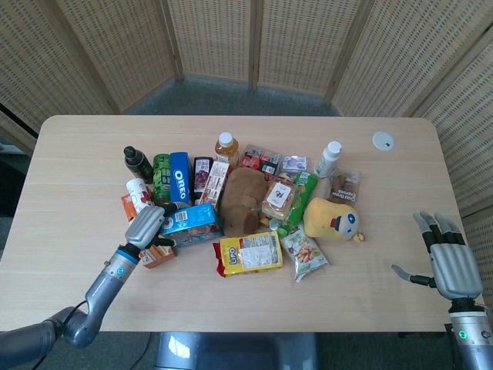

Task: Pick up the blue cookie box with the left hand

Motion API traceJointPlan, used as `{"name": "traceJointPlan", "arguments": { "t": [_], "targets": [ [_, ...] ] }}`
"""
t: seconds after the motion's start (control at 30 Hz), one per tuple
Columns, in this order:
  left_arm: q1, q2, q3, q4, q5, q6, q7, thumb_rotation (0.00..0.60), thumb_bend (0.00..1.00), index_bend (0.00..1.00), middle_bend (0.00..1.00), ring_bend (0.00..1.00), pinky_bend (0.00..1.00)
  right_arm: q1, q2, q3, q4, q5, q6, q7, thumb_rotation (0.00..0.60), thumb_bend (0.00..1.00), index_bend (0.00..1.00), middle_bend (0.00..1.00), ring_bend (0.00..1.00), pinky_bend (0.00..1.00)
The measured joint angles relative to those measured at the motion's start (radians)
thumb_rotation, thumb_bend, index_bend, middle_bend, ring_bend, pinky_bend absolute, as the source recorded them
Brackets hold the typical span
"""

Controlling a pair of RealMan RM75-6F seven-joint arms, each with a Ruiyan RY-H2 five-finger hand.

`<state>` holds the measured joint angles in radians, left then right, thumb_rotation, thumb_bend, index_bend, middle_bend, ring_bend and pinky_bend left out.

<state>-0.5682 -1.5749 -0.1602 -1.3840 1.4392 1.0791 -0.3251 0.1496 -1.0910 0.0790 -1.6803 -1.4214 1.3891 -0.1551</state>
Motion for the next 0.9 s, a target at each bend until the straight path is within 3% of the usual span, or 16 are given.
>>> {"name": "traceJointPlan", "arguments": {
  "t": [0.23,0.67,0.9],
  "targets": [
    [-0.004,0.119,-0.060,-0.120,-0.005,0.033,-0.039,0.600,0.64,0.57,0.66,0.82,0.73,0.005,-0.006,0.001,0.005,-0.003,-0.006,0.005,0.348,0.00,0.00,0.00,0.00,0.00],
    [-0.031,0.449,-0.290,-0.392,-0.145,0.015,-0.178,0.600,0.64,0.56,0.66,0.82,0.72,0.002,-0.016,-0.002,0.013,0.000,-0.007,0.012,0.352,0.00,0.00,0.00,0.00,0.00],
    [-0.047,0.569,-0.371,-0.489,-0.197,-0.004,-0.225,0.600,0.64,0.56,0.66,0.82,0.72,-0.005,-0.017,-0.006,0.011,-0.006,0.004,0.018,0.352,0.00,0.00,0.00,0.00,0.00]
  ]
}}
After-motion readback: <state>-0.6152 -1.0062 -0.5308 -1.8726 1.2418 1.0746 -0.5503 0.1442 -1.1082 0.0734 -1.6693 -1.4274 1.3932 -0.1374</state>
